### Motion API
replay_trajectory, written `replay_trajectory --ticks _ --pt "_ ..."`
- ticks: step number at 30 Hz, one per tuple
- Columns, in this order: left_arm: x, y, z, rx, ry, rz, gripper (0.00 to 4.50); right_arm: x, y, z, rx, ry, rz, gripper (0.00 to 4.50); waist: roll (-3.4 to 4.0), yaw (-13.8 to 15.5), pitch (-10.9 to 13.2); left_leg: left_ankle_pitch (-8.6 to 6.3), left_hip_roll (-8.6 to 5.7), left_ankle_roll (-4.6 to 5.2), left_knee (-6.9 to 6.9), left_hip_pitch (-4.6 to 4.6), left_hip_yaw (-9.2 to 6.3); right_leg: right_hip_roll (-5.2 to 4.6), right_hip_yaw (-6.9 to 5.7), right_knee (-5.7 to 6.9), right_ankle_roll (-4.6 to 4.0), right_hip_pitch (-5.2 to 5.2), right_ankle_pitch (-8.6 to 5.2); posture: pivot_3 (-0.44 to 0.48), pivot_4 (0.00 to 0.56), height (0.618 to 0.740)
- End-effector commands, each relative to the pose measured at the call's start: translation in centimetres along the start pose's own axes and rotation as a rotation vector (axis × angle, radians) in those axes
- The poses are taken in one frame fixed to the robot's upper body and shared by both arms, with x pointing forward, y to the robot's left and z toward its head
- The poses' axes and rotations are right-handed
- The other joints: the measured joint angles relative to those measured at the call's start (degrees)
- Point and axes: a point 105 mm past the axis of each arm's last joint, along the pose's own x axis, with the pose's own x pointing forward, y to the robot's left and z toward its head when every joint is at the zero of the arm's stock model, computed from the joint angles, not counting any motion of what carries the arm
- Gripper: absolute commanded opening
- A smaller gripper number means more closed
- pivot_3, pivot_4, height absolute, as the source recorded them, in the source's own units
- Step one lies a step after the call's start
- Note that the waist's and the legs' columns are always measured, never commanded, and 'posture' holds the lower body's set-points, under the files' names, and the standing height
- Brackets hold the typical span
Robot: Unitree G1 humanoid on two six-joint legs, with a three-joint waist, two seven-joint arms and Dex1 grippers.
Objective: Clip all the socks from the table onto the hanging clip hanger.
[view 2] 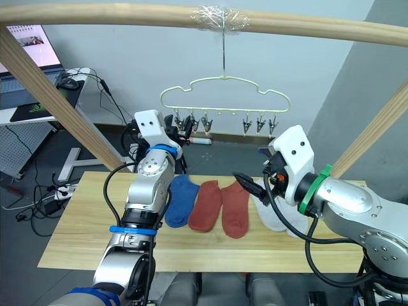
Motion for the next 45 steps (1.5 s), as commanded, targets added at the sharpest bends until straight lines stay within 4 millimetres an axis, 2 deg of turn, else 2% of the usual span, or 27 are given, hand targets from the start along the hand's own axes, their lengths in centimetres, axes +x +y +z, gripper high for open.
replay_trajectory --ticks 1,3,4,5,22,25,28,30,32,34,38,41,45 --pt "0.3 -0.6 2.2 -0.002 -0.080 -0.014 2.74 -0.5 0.3 1.0 -0.026 -0.052 -0.002 4.50 0.00 0.00 0.12 0.00 0.00 0.00 -0.01 0.00 0.00 0.00 0.00 0.00 0.00 0.00 0.00 -0.012 0.254 0.740" --pt "0.3 -0.7 2.3 -0.004 -0.086 -0.018 2.74 -0.5 0.3 1.0 -0.024 -0.052 -0.002 4.50 -0.01 0.00 0.29 0.00 0.00 0.00 -0.01 0.00 0.00 0.00 0.00 0.00 -0.01 0.00 0.00 -0.012 0.254 0.740" --pt "0.3 -0.8 2.5 -0.004 -0.090 -0.020 2.39 -0.5 0.4 1.0 -0.023 -0.052 -0.001 4.50 -0.01 0.00 0.41 0.00 0.00 0.00 -0.01 0.00 0.00 0.00 0.00 -0.01 0.00 0.00 0.00 -0.012 0.254 0.740" --pt "0.3 -0.8 2.6 -0.005 -0.093 -0.022 2.24 -0.5 0.4 1.0 -0.022 -0.052 -0.001 4.50 -0.03 0.00 0.53 0.00 0.00 0.00 -0.01 -0.01 0.00 0.00 0.00 -0.01 0.00 0.00 0.00 -0.012 0.254 0.740" --pt "0.8 -1.2 4.4 -0.020 -0.133 -0.034 2.24 -0.4 0.4 1.1 -0.011 -0.058 -0.005 4.50 -0.06 -0.02 0.78 0.00 0.00 0.00 -0.04 -0.05 0.00 0.00 0.00 -0.05 0.17 -0.03 -0.10 -0.007 0.256 0.740" --pt "0.8 -1.2 4.2 -0.017 -0.126 -0.031 1.68 -0.3 0.5 1.1 -0.010 -0.058 -0.004 4.50 -0.05 -0.03 0.79 0.00 0.00 0.00 -0.05 -0.05 0.00 0.00 -0.01 -0.05 0.18 -0.04 -0.10 -0.008 0.255 0.740" --pt "0.8 -1.1 3.9 -0.014 -0.117 -0.031 0.77 -0.3 0.4 1.2 -0.011 -0.058 -0.005 4.50 -0.06 -0.03 0.80 0.00 0.00 0.00 -0.06 -0.06 0.00 0.00 -0.01 -0.06 0.18 -0.04 -0.10 -0.008 0.255 0.740" --pt "0.8 -1.1 3.9 -0.015 -0.115 -0.031 0.33 -0.3 0.4 1.2 -0.011 -0.061 -0.006 4.50 -0.06 -0.03 0.80 0.00 0.00 0.00 -0.05 -0.06 0.00 0.00 -0.01 -0.06 0.19 -0.04 -0.11 -0.008 0.255 0.740" --pt "0.8 -1.1 4.0 -0.020 -0.116 -0.031 0.09 -0.3 0.4 1.2 -0.008 -0.063 -0.006 4.50 -0.06 -0.03 0.80 0.00 0.00 0.00 -0.05 -0.06 0.00 0.00 -0.01 -0.06 0.19 -0.04 -0.11 -0.005 0.256 0.740" --pt "0.8 -1.1 4.1 -0.033 -0.114 -0.032 0.08 -0.2 0.4 1.2 -0.005 -0.061 -0.006 4.50 -0.06 -0.03 0.80 0.00 0.00 0.00 -0.05 -0.06 0.00 0.00 -0.01 -0.06 0.19 -0.04 -0.11 -0.003 0.255 0.740" --pt "0.7 -1.1 4.0 -0.079 -0.094 -0.059 0.08 0.0 -0.8 -1.6 -0.022 0.103 -0.050 4.50 -0.06 -0.03 0.80 0.00 0.00 0.00 -0.06 -0.06 0.00 0.00 -0.01 -0.06 0.20 -0.04 -0.11 -0.004 0.256 0.740" --pt "0.4 -1.1 4.2 -0.141 -0.070 -0.090 0.08 -0.2 -2.6 -5.3 0.025 0.281 -0.104 4.50 -0.08 -0.01 0.82 0.00 0.00 0.00 -0.05 -0.06 0.00 -0.01 -0.01 -0.07 0.20 -0.04 -0.12 0.002 0.254 0.740" --pt "0.3 -1.3 4.4 -0.172 -0.052 -0.116 0.08 -0.3 -4.7 -8.9 0.013 0.449 -0.149 4.50 -0.07 -0.05 0.89 0.00 -0.01 0.00 -0.05 -0.06 0.02 -0.01 0.01 -0.08 0.20 -0.05 -0.12 0.010 0.256 0.740"
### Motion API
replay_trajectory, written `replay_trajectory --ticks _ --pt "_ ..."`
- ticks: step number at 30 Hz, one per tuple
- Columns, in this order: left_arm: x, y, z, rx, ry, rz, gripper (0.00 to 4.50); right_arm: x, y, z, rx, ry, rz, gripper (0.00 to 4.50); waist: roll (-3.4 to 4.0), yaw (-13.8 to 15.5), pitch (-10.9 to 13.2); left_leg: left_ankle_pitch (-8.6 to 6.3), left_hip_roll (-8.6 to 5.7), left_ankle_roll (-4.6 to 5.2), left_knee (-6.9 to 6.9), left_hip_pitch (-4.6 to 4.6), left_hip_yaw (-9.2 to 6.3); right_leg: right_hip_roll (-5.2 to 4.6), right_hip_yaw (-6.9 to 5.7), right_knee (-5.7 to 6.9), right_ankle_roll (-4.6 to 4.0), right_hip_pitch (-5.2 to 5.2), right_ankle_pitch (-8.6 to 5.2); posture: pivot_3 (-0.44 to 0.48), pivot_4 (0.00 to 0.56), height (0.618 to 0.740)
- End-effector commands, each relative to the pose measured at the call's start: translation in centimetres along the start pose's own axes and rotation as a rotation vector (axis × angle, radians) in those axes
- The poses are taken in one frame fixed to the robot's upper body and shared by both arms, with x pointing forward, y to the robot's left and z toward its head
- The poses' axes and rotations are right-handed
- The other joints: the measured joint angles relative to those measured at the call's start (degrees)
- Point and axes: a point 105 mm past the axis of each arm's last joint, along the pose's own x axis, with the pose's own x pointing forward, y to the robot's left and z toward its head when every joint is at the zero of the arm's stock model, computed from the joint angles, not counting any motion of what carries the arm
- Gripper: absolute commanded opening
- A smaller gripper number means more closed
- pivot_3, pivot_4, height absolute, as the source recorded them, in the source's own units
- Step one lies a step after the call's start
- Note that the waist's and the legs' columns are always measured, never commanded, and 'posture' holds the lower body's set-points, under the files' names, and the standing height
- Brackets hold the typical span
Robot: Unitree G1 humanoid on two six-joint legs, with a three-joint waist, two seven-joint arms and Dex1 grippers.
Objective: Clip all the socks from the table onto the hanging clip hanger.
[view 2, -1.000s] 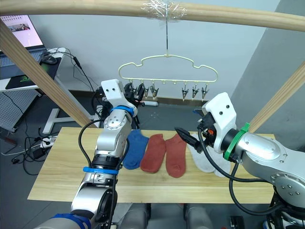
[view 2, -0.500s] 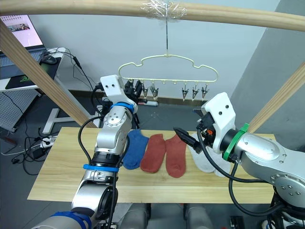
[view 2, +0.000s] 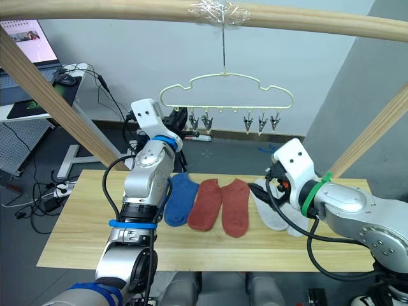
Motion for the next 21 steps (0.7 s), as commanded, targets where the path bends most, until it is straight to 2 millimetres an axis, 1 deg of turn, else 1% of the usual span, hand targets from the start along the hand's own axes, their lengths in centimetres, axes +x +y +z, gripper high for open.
replay_trajectory --ticks 1,5,7,10,15,21 --pt "-0.1 -0.5 1.7 -0.016 -0.045 -0.026 0.08 0.8 -1.9 -1.7 -0.048 0.094 -0.059 4.50 -0.01 -0.02 0.01 0.00 0.00 0.00 0.00 0.00 0.01 0.00 0.00 0.00 0.00 -0.01 0.00 0.010 0.256 0.740" --pt "-0.1 -1.0 1.8 -0.022 -0.043 -0.031 0.08 3.0 -5.8 -4.2 -0.038 0.205 -0.173 4.50 -0.03 -0.06 0.07 0.00 0.00 0.00 0.00 0.00 0.01 0.00 0.01 -0.01 0.01 -0.02 0.00 0.022 0.258 0.740" --pt "-0.1 -1.2 1.8 -0.023 -0.046 -0.034 0.08 3.8 -7.1 -5.2 -0.017 0.260 -0.194 4.50 -0.06 -0.05 0.12 0.00 -0.02 0.00 0.01 0.00 0.02 0.00 0.02 -0.01 0.01 -0.02 0.00 0.027 0.260 0.740" --pt "0.0 -1.4 2.0 -0.025 -0.050 -0.034 0.08 5.0 -8.6 -5.8 -0.005 0.292 -0.221 4.50 -0.07 -0.07 0.21 0.00 -0.01 0.00 -0.02 0.00 0.02 0.01 0.02 -0.01 0.00 -0.04 0.00 0.031 0.261 0.740" --pt "0.1 -1.7 2.0 -0.025 -0.052 -0.038 0.08 6.6 -10.2 -6.8 -0.007 0.330 -0.237 4.50 -0.05 0.00 0.33 0.00 -0.01 -0.01 -0.04 -0.01 0.02 0.00 0.02 -0.01 -0.01 -0.05 0.01 0.041 0.263 0.740" --pt "0.1 -1.8 2.1 -0.020 -0.053 -0.038 0.08 8.1 -11.2 -8.1 0.010 0.361 -0.229 4.50 -0.03 0.08 0.47 0.00 -0.03 -0.01 -0.06 -0.02 0.02 -0.01 0.01 -0.01 -0.17 -0.05 0.10 0.054 0.271 0.740"
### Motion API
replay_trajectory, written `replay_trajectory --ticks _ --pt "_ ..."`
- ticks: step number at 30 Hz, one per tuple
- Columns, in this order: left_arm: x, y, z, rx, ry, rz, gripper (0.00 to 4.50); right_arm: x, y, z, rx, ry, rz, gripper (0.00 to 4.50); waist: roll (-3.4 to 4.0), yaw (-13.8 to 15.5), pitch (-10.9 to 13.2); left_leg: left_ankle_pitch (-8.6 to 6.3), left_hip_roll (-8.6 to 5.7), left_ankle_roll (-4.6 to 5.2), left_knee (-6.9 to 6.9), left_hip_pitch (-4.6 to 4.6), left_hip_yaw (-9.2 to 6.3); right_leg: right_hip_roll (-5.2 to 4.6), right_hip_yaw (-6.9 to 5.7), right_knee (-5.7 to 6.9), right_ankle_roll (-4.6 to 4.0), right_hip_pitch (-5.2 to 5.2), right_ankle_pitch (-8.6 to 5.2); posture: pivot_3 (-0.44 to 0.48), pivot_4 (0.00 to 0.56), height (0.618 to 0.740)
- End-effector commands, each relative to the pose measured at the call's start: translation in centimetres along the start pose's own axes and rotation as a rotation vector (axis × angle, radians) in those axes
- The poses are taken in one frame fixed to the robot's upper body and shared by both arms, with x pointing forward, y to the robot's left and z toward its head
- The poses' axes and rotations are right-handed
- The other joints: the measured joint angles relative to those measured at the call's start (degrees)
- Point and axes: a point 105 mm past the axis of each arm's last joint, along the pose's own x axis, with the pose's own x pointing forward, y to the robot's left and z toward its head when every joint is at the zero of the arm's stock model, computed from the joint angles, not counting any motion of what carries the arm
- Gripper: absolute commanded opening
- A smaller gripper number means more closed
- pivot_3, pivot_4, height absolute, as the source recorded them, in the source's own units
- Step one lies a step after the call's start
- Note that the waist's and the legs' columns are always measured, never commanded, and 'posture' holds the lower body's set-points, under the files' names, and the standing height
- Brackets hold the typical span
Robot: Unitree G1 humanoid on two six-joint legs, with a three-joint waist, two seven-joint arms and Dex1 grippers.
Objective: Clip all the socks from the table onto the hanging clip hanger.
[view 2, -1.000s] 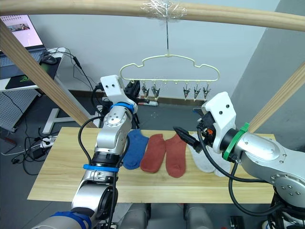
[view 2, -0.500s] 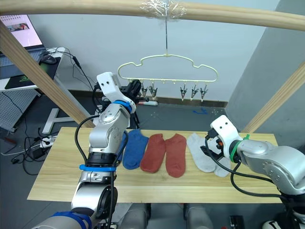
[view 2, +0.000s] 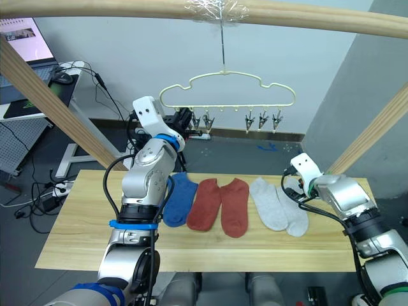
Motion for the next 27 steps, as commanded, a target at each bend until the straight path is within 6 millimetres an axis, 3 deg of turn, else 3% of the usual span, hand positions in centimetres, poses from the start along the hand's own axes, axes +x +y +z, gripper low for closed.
replay_trajectory --ticks 1,15,23,27 --pt "0.1 -0.8 2.1 0.010 -0.072 -0.020 0.08 0.7 -0.7 0.2 -0.017 -0.007 -0.008 4.50 0.00 0.01 0.07 0.00 0.00 0.00 0.00 0.00 0.00 0.00 0.00 0.00 0.00 0.00 0.00 0.056 0.274 0.740" --pt "-0.1 -0.8 2.1 0.019 -0.063 -0.015 0.08 3.5 -0.5 -0.7 0.010 0.023 0.015 4.50 -0.03 0.02 0.88 0.01 0.00 -0.01 0.03 0.02 0.00 0.00 0.00 0.07 -0.01 0.02 0.02 0.084 0.292 0.740" --pt "-0.2 -0.7 2.3 0.021 -0.065 -0.012 0.08 4.1 1.7 -3.7 0.278 0.147 0.178 4.50 -0.10 0.05 0.92 0.01 0.02 -0.02 0.05 0.10 -0.03 0.00 -0.02 0.13 -0.01 0.09 0.04 0.102 0.285 0.740" --pt "-0.3 -0.7 2.4 0.024 -0.067 -0.013 0.08 3.8 2.3 -4.0 0.318 0.166 0.222 3.59 -0.12 0.16 0.92 0.01 0.02 -0.02 0.05 0.10 -0.04 0.00 -0.04 0.12 -0.01 0.11 0.04 0.102 0.280 0.740"
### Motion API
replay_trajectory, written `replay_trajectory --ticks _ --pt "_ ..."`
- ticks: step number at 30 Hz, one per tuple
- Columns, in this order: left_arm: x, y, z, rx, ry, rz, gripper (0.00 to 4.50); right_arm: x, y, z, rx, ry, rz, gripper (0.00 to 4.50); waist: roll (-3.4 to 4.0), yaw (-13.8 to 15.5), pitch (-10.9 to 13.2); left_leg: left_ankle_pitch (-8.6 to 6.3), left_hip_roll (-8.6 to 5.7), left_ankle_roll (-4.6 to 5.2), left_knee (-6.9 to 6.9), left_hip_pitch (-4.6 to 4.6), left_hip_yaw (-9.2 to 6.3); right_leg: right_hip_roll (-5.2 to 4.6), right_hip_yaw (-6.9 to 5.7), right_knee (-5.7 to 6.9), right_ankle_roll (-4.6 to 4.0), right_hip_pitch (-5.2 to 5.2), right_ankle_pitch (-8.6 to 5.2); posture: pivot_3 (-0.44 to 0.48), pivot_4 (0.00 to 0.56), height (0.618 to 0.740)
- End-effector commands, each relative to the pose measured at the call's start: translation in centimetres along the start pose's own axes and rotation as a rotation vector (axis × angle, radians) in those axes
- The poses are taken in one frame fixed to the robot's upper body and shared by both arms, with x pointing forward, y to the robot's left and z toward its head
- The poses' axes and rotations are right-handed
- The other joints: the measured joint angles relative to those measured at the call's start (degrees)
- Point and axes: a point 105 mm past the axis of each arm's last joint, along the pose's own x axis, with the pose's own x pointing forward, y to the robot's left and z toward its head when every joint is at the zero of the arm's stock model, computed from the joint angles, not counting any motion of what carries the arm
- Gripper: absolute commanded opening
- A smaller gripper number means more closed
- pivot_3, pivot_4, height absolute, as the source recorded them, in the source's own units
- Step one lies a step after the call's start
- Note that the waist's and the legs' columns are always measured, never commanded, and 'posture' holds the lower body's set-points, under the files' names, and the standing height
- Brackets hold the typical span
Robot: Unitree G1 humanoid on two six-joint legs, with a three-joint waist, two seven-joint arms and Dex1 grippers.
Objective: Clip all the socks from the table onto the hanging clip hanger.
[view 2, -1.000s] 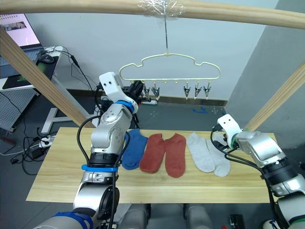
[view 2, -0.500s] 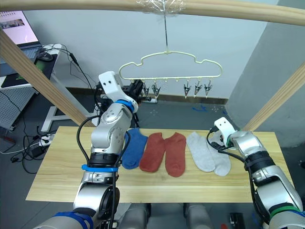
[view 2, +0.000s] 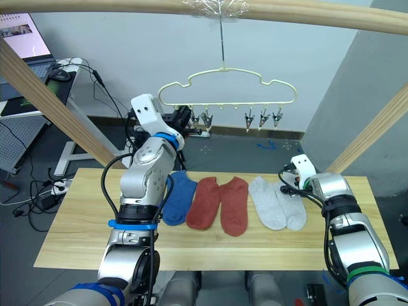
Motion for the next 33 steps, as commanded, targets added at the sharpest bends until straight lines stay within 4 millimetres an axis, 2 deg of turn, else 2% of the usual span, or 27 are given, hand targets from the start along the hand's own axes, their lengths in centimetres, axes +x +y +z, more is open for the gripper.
replay_trajectory --ticks 1,10,15,18,23,27,33 --pt "-0.1 -0.6 1.9 0.017 -0.063 -0.018 0.08 1.0 1.1 -3.6 0.077 0.120 0.069 3.25 0.00 0.00 0.00 0.00 0.00 0.00 0.00 0.00 0.00 0.00 0.00 0.00 0.00 0.01 0.00 0.102 0.280 0.740" --pt "0.0 -0.7 1.8 0.013 -0.058 -0.028 0.08 0.9 0.7 -3.7 0.009 0.128 0.034 0.08 0.00 -0.04 0.00 0.00 0.00 0.00 0.01 0.01 0.00 0.00 0.00 0.01 0.02 0.01 0.01 0.097 0.266 0.740" --pt "-0.1 -0.8 1.5 -0.020 -0.037 -0.057 0.08 0.7 0.9 -3.7 -0.060 0.120 0.026 0.03 0.00 0.00 -0.01 0.01 0.00 -0.01 0.02 0.01 0.00 0.00 0.00 0.00 0.03 0.01 0.02 0.094 0.260 0.740" --pt "-0.2 -0.5 1.3 -0.062 -0.017 -0.079 0.08 0.1 1.2 -2.8 -0.099 0.093 0.031 0.03 0.00 -0.01 -0.01 0.01 -0.01 -0.02 0.01 0.01 -0.01 -0.01 -0.01 0.00 0.03 0.01 0.02 0.090 0.254 0.740" --pt "-0.2 0.3 1.5 -0.154 0.008 -0.116 0.08 -2.6 2.3 -0.8 -0.148 0.012 0.083 0.03 0.01 -0.04 0.00 0.01 -0.01 -0.02 -0.01 -0.01 -0.01 -0.01 -0.02 0.01 0.03 -0.03 0.02 0.080 0.245 0.740" --pt "-0.3 0.4 1.5 -0.232 0.030 -0.172 0.08 -6.0 4.1 0.5 -0.168 -0.051 0.173 0.03 0.04 -0.13 0.01 0.02 -0.04 -0.04 0.00 -0.04 0.01 -0.04 -0.01 0.01 0.03 -0.06 0.02 0.067 0.238 0.740" --pt "-0.1 0.7 1.5 -0.241 0.041 -0.178 0.08 -9.5 5.1 2.2 -0.222 -0.123 0.216 0.03 0.03 -0.09 0.01 0.02 -0.06 -0.05 0.02 -0.05 -0.01 -0.06 -0.04 0.00 0.03 -0.05 0.01 0.054 0.225 0.740"
